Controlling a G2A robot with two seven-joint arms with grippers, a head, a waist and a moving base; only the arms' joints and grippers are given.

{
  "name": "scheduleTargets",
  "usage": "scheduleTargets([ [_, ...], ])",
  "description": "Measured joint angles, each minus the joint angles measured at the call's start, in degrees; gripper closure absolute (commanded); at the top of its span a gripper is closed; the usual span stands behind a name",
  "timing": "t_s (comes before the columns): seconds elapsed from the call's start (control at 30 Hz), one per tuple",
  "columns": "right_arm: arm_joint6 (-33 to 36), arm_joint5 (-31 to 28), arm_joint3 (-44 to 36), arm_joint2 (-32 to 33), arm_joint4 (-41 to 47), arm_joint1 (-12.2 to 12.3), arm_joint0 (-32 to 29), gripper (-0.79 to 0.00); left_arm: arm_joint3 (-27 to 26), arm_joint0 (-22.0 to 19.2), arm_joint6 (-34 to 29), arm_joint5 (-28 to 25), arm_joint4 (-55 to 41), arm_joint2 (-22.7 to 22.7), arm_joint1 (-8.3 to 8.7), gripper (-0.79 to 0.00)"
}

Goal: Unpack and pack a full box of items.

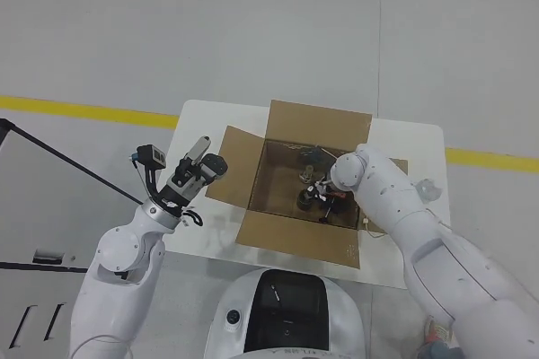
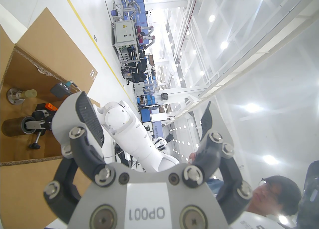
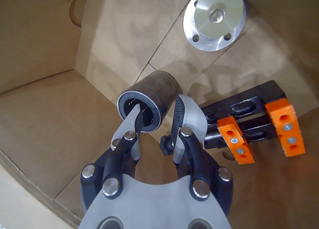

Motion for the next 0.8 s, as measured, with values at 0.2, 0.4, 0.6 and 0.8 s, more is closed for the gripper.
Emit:
scheduleTargets([
  [0.2,-1.3,1.9,1.6,-1.9,-2.0,-1.7,0.3,0.000,0.0,0.0,0.0,0.0,0.0,0.0,0.00,-0.785],
  [0.4,-2.5,1.0,3.4,-2.5,-2.2,-3.0,0.9,0.000,0.0,0.0,0.0,0.0,0.0,0.0,0.00,-0.785],
  [0.6,-3.7,-3.3,4.1,-1.5,-1.1,-2.8,2.2,0.000,0.0,0.0,0.0,0.0,0.0,0.0,0.00,-0.785],
  [0.8,-3.8,-9.9,2.2,1.3,0.7,-0.6,3.0,0.000,0.0,0.0,0.0,0.0,0.0,0.0,0.00,-0.785],
])
